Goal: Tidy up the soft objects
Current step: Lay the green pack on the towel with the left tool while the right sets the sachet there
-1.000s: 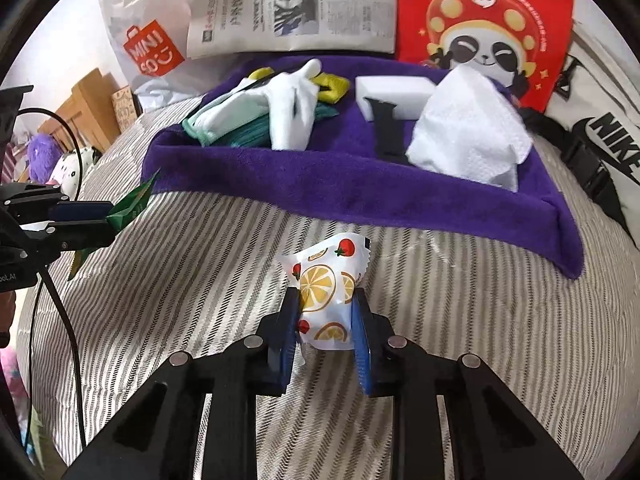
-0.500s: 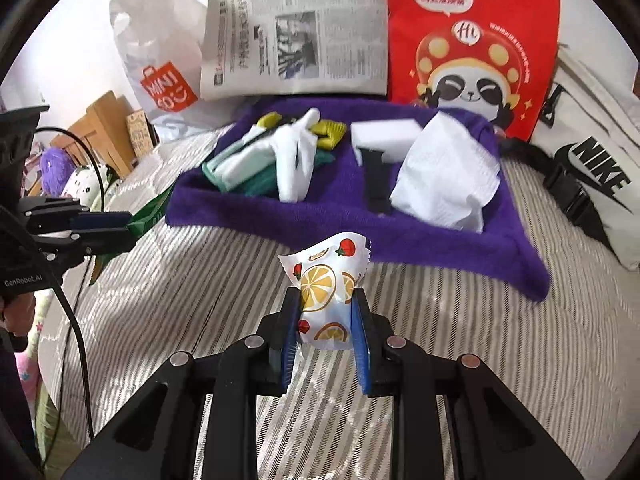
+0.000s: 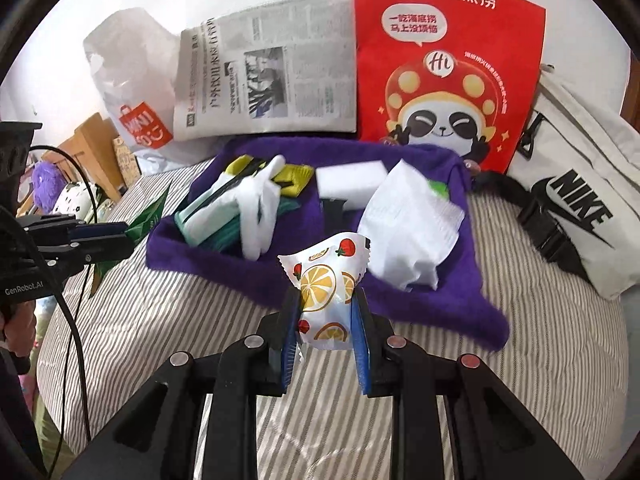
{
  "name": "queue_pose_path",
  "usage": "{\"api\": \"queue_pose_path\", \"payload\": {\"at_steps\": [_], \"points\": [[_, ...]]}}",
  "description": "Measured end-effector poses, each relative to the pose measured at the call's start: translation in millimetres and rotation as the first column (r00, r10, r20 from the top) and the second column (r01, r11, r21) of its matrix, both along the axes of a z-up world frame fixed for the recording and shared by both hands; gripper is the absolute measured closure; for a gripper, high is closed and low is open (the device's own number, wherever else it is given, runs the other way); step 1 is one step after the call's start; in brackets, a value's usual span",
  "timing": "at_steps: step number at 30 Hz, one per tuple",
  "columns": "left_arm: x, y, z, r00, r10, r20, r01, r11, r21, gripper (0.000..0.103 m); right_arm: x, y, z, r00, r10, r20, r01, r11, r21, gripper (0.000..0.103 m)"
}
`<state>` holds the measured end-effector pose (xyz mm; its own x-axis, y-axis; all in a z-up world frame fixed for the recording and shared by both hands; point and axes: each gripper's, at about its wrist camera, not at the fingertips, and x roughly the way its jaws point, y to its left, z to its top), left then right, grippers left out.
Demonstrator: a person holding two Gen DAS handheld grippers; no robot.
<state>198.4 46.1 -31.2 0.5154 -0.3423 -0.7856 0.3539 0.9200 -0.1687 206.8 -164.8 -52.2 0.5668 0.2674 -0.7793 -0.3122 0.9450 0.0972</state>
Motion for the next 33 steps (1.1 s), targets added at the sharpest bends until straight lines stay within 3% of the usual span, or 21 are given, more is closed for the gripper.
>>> {"api": "queue_pose_path", "payload": {"at_steps": [15, 33], "points": [[63.6, -15.4, -4.8, 0.999, 0.025, -0.024, -0.025, 1.0, -0.016, 0.081, 64.7, 3.8, 2.7, 1.0, 0.009, -0.004, -0.009, 0.999, 0.042, 0.078], [131.5, -47.6, -25.2, 0.997, 0.003, -0.074, -0.003, 1.0, -0.006, 0.081, 109.0, 1.0, -59.4, 0.988, 0.086, -0.13, -0.08, 0.996, 0.048, 0.078]]}}
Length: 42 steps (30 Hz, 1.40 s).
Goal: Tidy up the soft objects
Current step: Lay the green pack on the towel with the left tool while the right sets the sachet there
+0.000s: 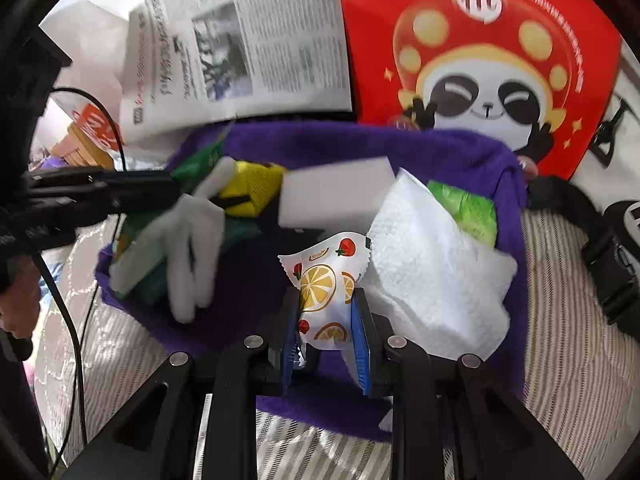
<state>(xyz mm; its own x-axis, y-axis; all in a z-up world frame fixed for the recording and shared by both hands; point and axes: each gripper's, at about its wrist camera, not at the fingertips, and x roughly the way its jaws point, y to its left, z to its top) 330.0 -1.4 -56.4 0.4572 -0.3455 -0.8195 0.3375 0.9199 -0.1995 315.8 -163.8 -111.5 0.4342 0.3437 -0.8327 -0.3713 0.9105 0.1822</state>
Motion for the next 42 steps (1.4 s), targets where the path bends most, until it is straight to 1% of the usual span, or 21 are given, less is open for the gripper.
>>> {"api": "queue_pose_path", "payload": {"at_steps": [5, 7, 8, 10, 14, 21, 24, 27, 28, 29, 31, 34, 37, 39, 42], "points": [[4.3, -4.4, -4.0, 1.0, -0.009, -0.006, 0.009, 1.0, 0.007, 0.081, 5.3, -2.7, -13.8, 0.999, -0.001, -0.032, 0.001, 1.0, -0.002, 0.077], [5.1, -5.6, -5.6, 1.0, -0.012, -0.01, 0.012, 1.0, 0.009, 0.081, 4.9, -4.8, -14.2, 0.999, 0.006, -0.035, -0.005, 1.0, 0.015, 0.074], [5.4, -5.8, -6.0, 1.0, -0.014, -0.011, 0.014, 1.0, 0.01, 0.081, 5.1, -5.7, -13.8, 0.999, 0.008, -0.04, -0.007, 1.0, 0.021, 0.072], [5.9, -7.3, -7.6, 1.0, -0.017, -0.013, 0.018, 1.0, 0.013, 0.081, 4.7, -8.1, -12.9, 0.999, 0.013, -0.048, -0.011, 0.999, 0.043, 0.057], [6.0, -9.3, -10.8, 1.0, -0.022, -0.021, 0.022, 1.0, 0.013, 0.081, -0.5, -10.4, -9.6, 0.999, 0.016, -0.03, -0.015, 1.0, 0.025, 0.046], [1.1, -23.3, -14.2, 0.997, -0.063, -0.032, 0.064, 0.998, 0.028, 0.081, -12.7, -21.9, 6.7, 1.0, 0.003, -0.007, -0.002, 0.999, 0.047, 0.043], [4.1, -31.7, -18.2, 0.997, -0.069, -0.042, 0.071, 0.996, 0.057, 0.08, -18.7, -30.2, 11.9, 1.0, 0.0, -0.008, 0.0, 0.998, 0.062, 0.042], [8.0, -38.9, -23.5, 0.995, -0.079, -0.057, 0.083, 0.993, 0.08, 0.079, -21.7, -33.8, 11.5, 1.0, 0.004, -0.006, -0.004, 0.999, 0.048, 0.035], [9.4, -41.3, -25.8, 0.995, -0.079, -0.057, 0.084, 0.992, 0.099, 0.078, -21.6, -33.2, 9.3, 1.0, 0.0, -0.011, 0.001, 0.999, 0.035, 0.035], [10.4, -42.8, -27.7, 0.995, -0.08, -0.058, 0.086, 0.991, 0.107, 0.075, -19.0, -27.0, 6.9, 1.0, -0.002, -0.018, 0.002, 1.0, 0.029, 0.035], [11.4, -44.3, -30.0, 0.995, -0.087, -0.059, 0.093, 0.989, 0.111, 0.073, -19.3, -27.4, 5.8, 1.0, -0.005, -0.026, 0.006, 0.999, 0.038, 0.035], [11.1, -41.3, -31.2, 0.995, -0.084, -0.059, 0.089, 0.991, 0.101, 0.07, -20.5, -30.3, 8.0, 0.999, -0.018, -0.026, 0.02, 0.998, 0.052, 0.035], [10.1, -37.1, -32.7, 0.995, -0.081, -0.062, 0.087, 0.992, 0.095, 0.063, -23.2, -32.4, 13.3, 1.0, -0.022, -0.021, 0.024, 0.997, 0.078, 0.035], [8.5, -35.3, -33.8, 0.994, -0.086, -0.061, 0.092, 0.991, 0.098, 0.059, -27.2, -32.9, 17.9, 1.0, -0.024, -0.009, 0.025, 0.997, 0.075, 0.035], [3.1, -34.1, -33.9, 0.994, -0.09, -0.055, 0.096, 0.99, 0.107, 0.051, -34.8, -36.8, 24.8, 1.0, -0.031, 0.002, 0.031, 0.997, 0.077, 0.035]]}}
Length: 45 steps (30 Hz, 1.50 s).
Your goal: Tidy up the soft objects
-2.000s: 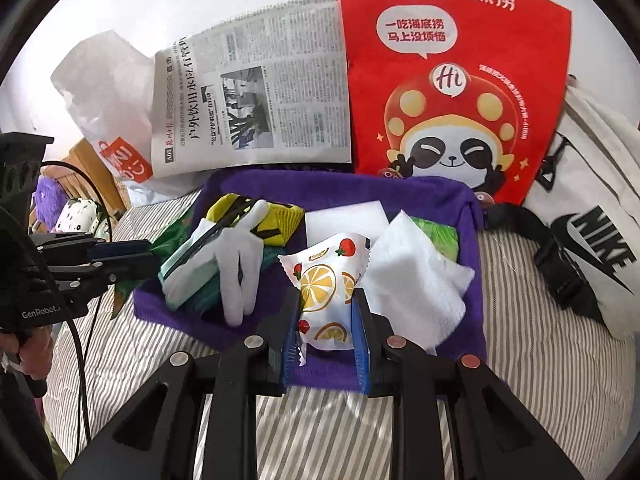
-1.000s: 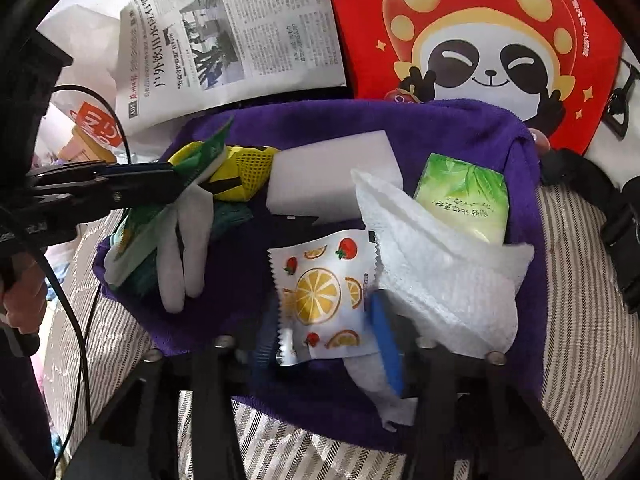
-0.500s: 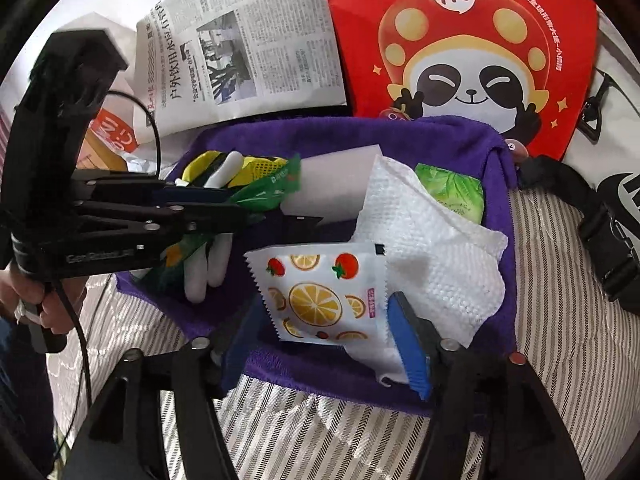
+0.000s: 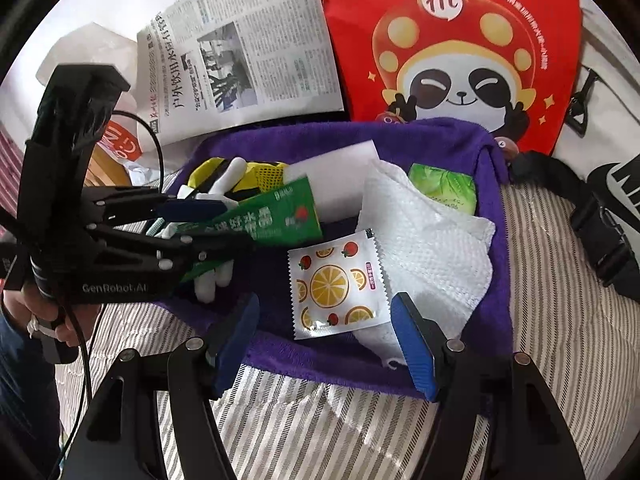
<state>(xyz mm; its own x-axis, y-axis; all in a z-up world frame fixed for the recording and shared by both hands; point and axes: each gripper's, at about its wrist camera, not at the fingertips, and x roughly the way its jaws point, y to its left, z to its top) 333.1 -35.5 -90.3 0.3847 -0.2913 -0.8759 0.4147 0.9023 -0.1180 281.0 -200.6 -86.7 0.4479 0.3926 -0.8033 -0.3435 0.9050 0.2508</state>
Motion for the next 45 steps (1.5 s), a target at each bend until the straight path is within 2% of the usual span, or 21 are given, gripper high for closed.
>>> {"api": "queue_pose_path", "payload": {"at_steps": [2, 3, 12, 18, 21, 23, 27, 30, 37, 45], "points": [[-4.9, 0.6, 1.9, 1.0, -0.005, 0.011, 0.005, 1.0, -0.004, 0.041, -3.2, -1.2, 2.8, 1.0, -0.006, 0.005, 0.006, 1.0, 0.002, 0.035], [-5.8, 0.2, 2.4, 1.0, -0.005, 0.014, 0.005, 1.0, -0.004, 0.039, -4.5, -1.4, 3.8, 1.0, -0.01, 0.008, 0.01, 1.0, 0.0, 0.035], [-16.6, 5.9, 11.1, 0.999, 0.041, 0.03, -0.042, 0.999, 0.032, 0.034, -19.8, -20.4, 11.4, 0.994, -0.111, 0.022, 0.112, 0.993, -0.049, 0.035], [-38.9, 12.5, 24.7, 0.995, 0.077, 0.066, -0.081, 0.995, 0.059, 0.026, -30.6, -33.1, 15.5, 0.984, -0.176, -0.004, 0.176, 0.984, -0.026, 0.033], [-55.9, 18.3, 34.8, 0.988, 0.115, 0.099, -0.12, 0.991, 0.053, 0.014, -40.5, -32.5, 22.4, 0.979, -0.203, 0.007, 0.204, 0.979, -0.033, 0.024], [-70.3, 22.4, 41.9, 0.982, 0.145, 0.124, -0.151, 0.988, 0.036, 0.007, -48.4, -30.6, 29.3, 0.975, -0.223, 0.015, 0.224, 0.974, -0.045, 0.023], [-102.8, 25.6, 58.2, 0.965, 0.202, 0.167, -0.207, 0.978, 0.017, 0.004, -67.4, -26.0, 45.3, 0.966, -0.249, 0.062, 0.253, 0.966, -0.053, 0.007], [-125.4, 25.8, 69.0, 0.954, 0.235, 0.184, -0.241, 0.97, 0.011, 0.002, -81.4, -21.5, 56.5, 0.962, -0.253, 0.102, 0.261, 0.963, -0.073, 0.003], [-168.7, 26.4, 87.7, 0.924, 0.303, 0.235, -0.305, 0.952, -0.03, 0.002, -115.5, -11.4, 78.9, 0.953, -0.266, 0.145, 0.281, 0.955, -0.096, 0.0], [-203.4, 33.3, 97.0, 0.907, 0.344, 0.244, -0.341, 0.938, -0.055, 0.002, -146.5, -5.7, 90.4, 0.95, -0.275, 0.148, 0.294, 0.948, -0.125, 0.0]]}}
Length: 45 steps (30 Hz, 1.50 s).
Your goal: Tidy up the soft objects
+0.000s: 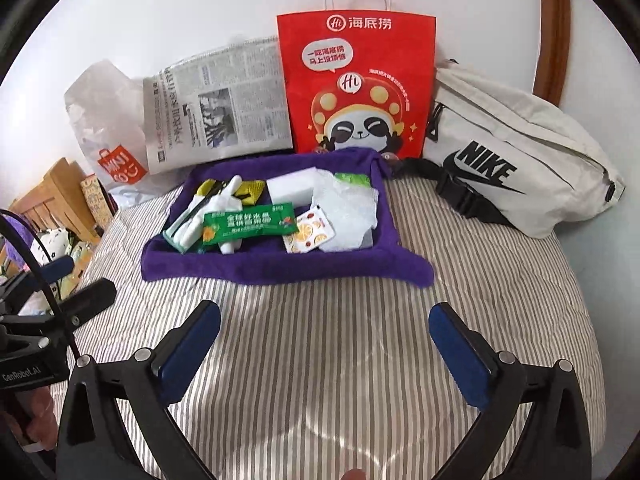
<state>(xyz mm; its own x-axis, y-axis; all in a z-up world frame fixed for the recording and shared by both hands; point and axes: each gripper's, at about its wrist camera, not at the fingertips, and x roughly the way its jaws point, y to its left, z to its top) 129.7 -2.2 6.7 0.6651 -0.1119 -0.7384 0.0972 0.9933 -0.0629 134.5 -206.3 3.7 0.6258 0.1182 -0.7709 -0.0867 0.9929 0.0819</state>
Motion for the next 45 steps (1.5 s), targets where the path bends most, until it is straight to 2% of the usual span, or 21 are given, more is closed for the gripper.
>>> {"api": "queue_pose_path", "payload": {"at_steps": [4, 15, 45], "points": [[-11.8, -0.7, 6.6, 1.0, 0.015, 0.022, -0.016, 1.0, 0.025, 0.002, -7.5, -0.2, 0.4, 1.0, -0.008, -0.005, 0.008, 1.0, -0.013, 0.001], [-25.0, 2.7, 13.0, 0.999, 0.021, 0.032, -0.021, 1.0, 0.014, 0.002, -18.9, -8.6, 6.8, 1.0, -0.026, 0.013, 0.026, 0.999, -0.02, 0.0], [-31.4, 2.6, 13.5, 0.999, 0.028, 0.026, -0.028, 1.0, 0.007, 0.002, -25.2, -11.0, 5.5, 1.0, -0.019, 0.016, 0.019, 1.0, -0.016, 0.0]]}}
